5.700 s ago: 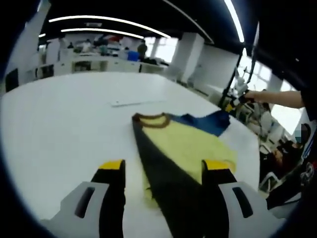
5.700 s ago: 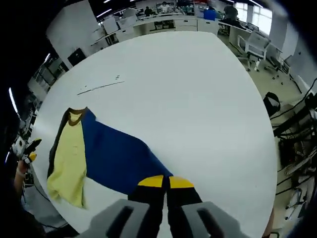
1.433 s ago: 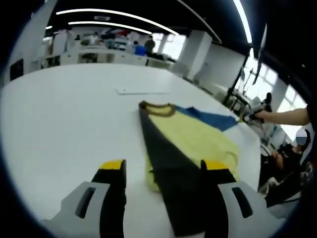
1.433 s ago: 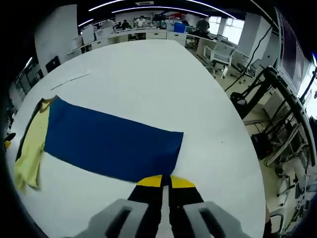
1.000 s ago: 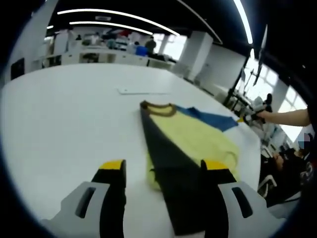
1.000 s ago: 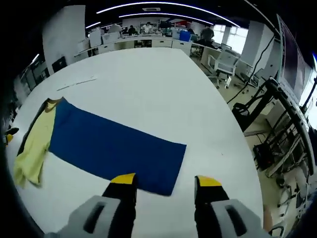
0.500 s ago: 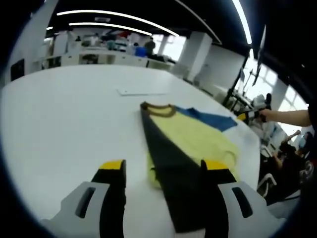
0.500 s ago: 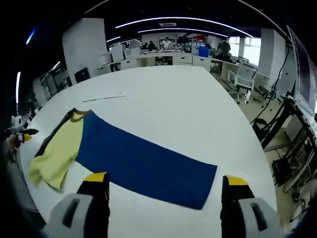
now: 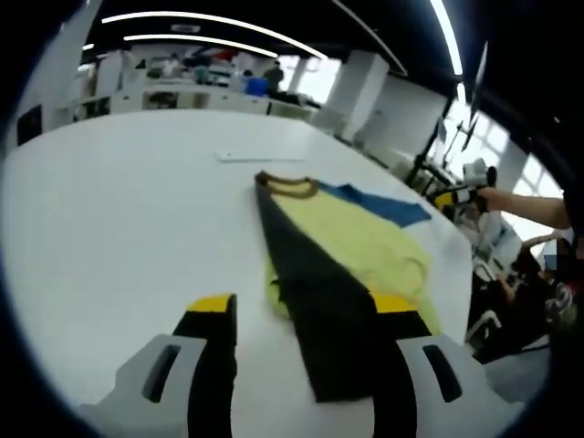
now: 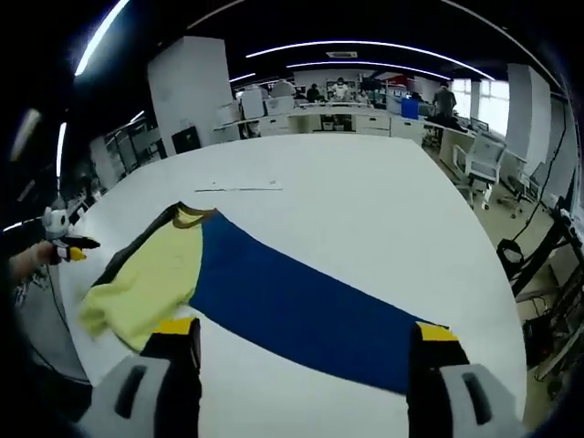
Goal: Fold the garment on the visible template until the final outline fits inside the template.
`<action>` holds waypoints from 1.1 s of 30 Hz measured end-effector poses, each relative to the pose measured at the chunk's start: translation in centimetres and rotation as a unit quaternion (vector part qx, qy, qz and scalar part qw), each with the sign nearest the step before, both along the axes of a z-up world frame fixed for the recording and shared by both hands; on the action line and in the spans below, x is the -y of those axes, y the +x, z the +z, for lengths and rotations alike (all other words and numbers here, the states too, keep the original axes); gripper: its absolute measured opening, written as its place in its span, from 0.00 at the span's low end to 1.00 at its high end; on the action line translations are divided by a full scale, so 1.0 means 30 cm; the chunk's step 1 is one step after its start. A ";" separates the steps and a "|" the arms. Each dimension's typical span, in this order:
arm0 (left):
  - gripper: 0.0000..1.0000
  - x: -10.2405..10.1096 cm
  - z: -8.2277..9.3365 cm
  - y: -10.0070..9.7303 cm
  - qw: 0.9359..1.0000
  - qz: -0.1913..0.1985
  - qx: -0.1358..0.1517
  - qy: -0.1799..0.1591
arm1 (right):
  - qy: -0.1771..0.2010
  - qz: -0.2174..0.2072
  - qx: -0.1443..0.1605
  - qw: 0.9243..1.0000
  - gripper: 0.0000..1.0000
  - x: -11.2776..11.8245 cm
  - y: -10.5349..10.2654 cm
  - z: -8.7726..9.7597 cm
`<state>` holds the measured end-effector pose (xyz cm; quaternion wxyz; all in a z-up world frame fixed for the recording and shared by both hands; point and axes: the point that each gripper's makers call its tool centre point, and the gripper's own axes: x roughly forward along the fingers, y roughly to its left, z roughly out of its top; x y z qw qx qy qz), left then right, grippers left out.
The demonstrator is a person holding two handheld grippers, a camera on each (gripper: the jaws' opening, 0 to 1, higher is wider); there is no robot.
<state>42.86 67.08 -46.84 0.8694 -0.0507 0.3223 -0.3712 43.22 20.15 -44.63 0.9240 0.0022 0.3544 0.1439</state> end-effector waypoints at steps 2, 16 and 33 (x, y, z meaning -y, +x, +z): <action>0.51 -0.002 -0.004 -0.018 1.000 -0.003 -0.003 0.000 | 0.016 0.025 0.007 1.000 0.94 -0.066 -0.004 0.018; 0.48 0.032 -0.068 -0.245 0.990 -0.118 0.036 0.074 | 0.062 0.131 0.011 0.989 0.91 -0.378 -0.065 0.042; 0.33 0.113 -0.142 -0.339 0.883 -0.333 0.192 0.271 | 0.093 0.153 0.008 0.984 0.89 -0.462 -0.100 0.040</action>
